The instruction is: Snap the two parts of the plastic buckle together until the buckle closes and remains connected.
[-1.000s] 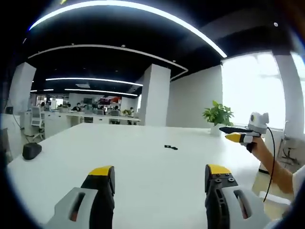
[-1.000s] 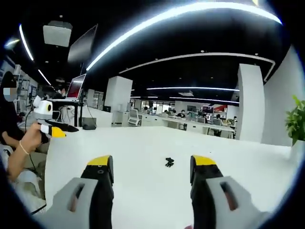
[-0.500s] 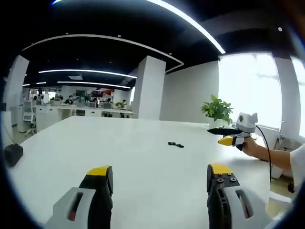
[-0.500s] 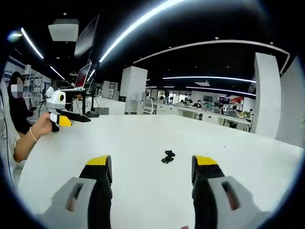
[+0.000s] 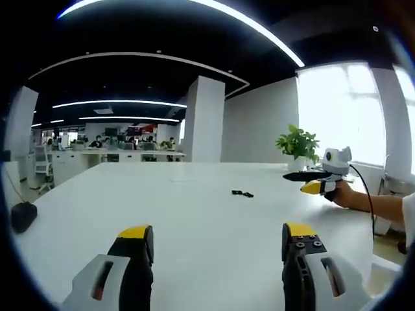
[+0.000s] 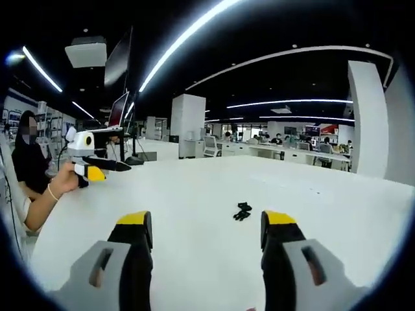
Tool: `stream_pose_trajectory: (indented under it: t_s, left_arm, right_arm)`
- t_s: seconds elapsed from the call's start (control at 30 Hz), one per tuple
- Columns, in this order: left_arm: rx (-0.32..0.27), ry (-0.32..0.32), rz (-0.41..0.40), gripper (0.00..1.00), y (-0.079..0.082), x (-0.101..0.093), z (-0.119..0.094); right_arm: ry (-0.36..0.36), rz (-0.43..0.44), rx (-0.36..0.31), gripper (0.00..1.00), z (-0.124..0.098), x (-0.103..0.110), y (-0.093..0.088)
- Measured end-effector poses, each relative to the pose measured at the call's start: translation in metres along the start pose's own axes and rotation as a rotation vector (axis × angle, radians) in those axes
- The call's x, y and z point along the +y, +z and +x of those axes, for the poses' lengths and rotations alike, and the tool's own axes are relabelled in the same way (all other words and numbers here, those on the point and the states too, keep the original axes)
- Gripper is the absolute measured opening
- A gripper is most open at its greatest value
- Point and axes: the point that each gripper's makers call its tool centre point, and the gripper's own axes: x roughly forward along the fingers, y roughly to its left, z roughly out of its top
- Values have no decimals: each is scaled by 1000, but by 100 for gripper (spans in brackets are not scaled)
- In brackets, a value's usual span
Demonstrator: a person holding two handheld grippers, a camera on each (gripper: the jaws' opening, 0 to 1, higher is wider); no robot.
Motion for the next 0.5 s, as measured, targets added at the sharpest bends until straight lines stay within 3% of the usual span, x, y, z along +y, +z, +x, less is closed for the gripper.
stream_pose_trajectory:
  t_s: [0.1, 0.23, 0.33, 0.5]
  left_arm:
    - [2, 7, -6, 83, 0, 2, 1]
    - [48, 9, 4, 83, -7, 2, 6]
    - [82, -4, 3, 84, -12, -1, 10]
    - [74, -10, 11, 85, -11, -4, 10]
  right_arm:
    - [-11, -1, -8, 69, 0, -2, 1]
    - [30, 48, -15, 66, 6, -2, -1]
    - [35, 78, -45, 71, 9, -3, 2]
    - [23, 63, -71, 70, 20, -15, 6]
